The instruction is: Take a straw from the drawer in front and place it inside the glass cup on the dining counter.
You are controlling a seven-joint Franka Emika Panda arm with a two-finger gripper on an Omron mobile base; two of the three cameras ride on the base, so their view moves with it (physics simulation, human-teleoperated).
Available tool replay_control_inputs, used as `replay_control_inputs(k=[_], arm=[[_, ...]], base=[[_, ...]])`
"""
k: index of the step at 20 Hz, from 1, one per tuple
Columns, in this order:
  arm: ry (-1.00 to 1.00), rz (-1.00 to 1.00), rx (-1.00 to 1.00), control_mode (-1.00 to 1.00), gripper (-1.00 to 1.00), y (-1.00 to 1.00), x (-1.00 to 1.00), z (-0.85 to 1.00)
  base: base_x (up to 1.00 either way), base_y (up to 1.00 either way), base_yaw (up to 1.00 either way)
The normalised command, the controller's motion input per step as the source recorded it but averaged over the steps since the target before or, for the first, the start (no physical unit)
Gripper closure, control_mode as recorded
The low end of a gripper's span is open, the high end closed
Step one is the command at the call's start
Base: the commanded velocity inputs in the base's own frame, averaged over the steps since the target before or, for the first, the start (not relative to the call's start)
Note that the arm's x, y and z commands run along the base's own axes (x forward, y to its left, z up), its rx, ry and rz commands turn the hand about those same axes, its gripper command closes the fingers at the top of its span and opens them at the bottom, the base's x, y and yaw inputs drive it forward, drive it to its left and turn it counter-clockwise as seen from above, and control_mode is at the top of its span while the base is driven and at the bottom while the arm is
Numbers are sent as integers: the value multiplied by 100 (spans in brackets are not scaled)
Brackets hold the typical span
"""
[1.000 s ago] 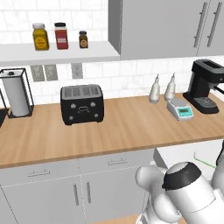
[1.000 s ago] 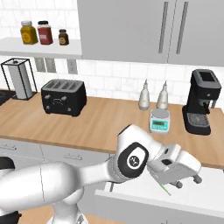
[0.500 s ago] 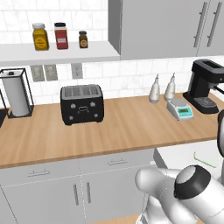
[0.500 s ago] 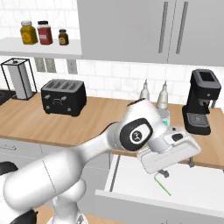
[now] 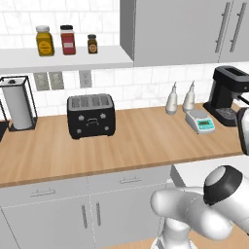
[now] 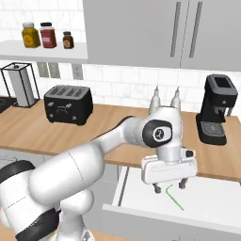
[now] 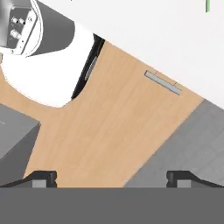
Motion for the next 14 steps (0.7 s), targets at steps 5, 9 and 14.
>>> replay_control_inputs(k=[5, 9, 14], arm=[[-18, -1, 26, -100, -100, 50, 14, -76], [-36, -14, 1, -100, -100, 21, 35, -97], [-22, -24, 0, -100, -100, 0, 71, -52]], base=[[0, 0, 0], [0, 0, 0], [0, 0, 0]])
